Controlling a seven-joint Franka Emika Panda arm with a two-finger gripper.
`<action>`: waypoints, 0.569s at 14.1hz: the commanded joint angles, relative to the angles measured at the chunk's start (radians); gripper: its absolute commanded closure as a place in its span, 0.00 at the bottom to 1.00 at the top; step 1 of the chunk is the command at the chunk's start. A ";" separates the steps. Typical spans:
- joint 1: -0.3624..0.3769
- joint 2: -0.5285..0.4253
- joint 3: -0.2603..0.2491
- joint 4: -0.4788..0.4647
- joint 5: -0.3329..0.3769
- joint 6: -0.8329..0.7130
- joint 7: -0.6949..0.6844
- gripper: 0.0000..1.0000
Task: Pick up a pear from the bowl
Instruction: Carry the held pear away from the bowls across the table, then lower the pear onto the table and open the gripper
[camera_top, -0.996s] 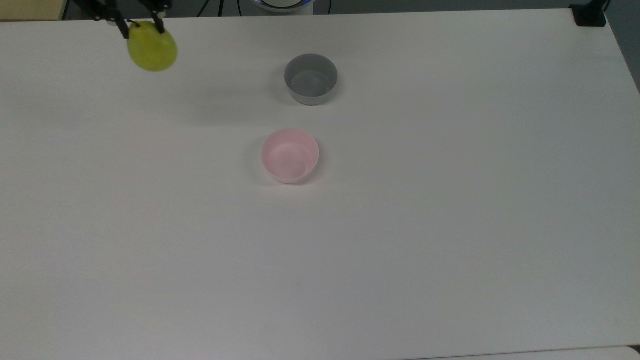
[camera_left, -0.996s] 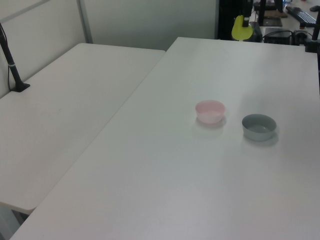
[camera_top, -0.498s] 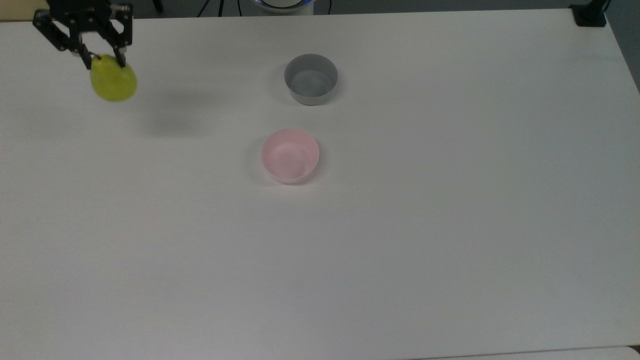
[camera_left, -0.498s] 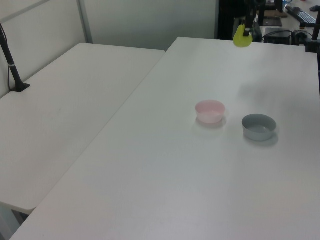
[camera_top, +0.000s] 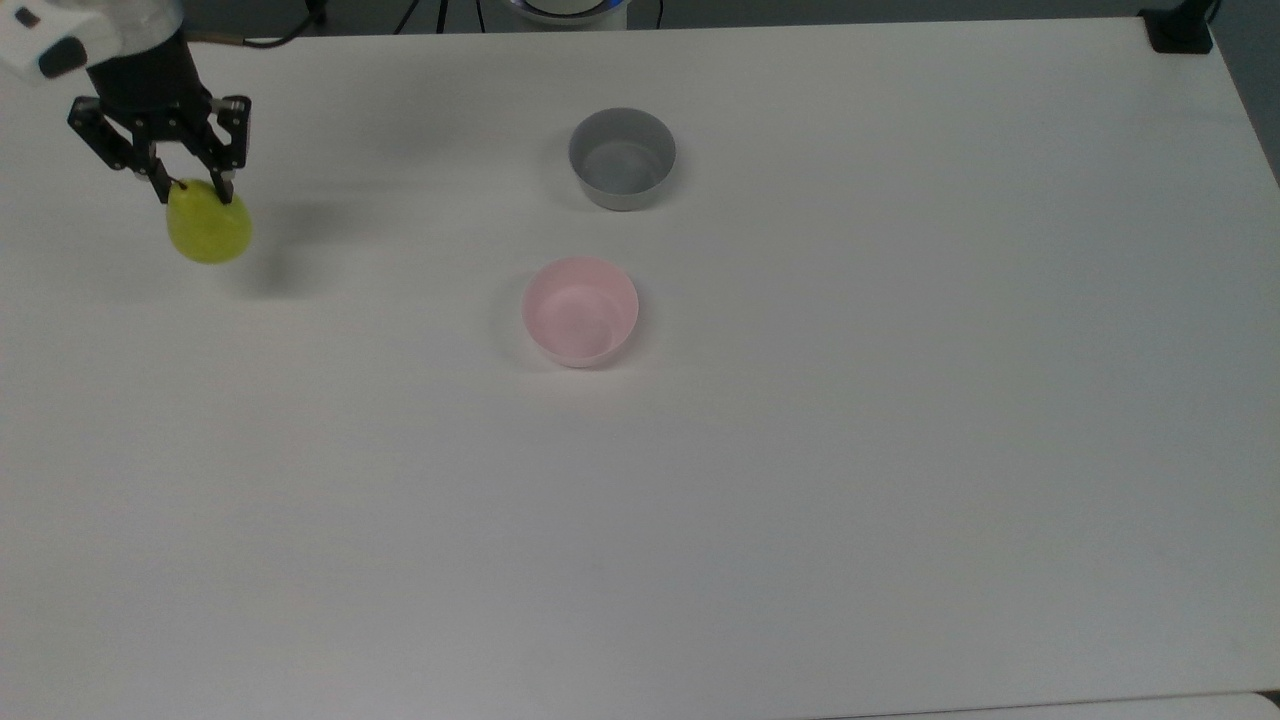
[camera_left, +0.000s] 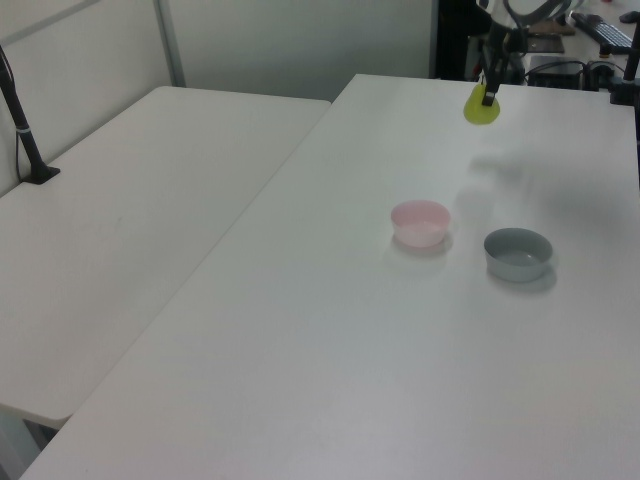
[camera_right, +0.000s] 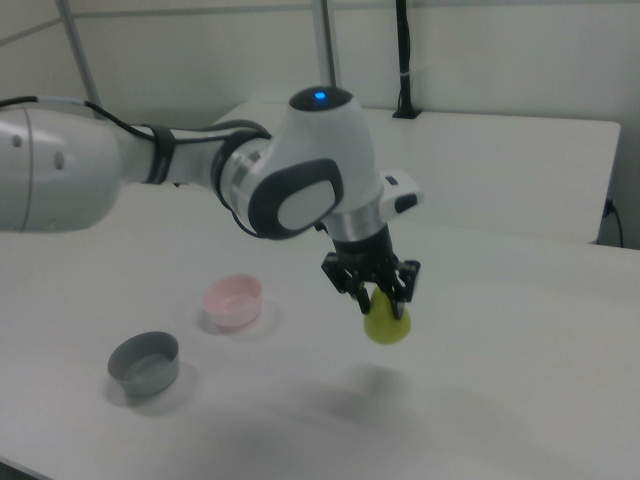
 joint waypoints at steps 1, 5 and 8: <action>-0.002 0.051 -0.003 -0.026 0.022 0.090 -0.032 1.00; 0.003 0.105 -0.003 -0.049 0.020 0.132 -0.032 1.00; 0.006 0.119 -0.003 -0.048 0.020 0.132 -0.032 1.00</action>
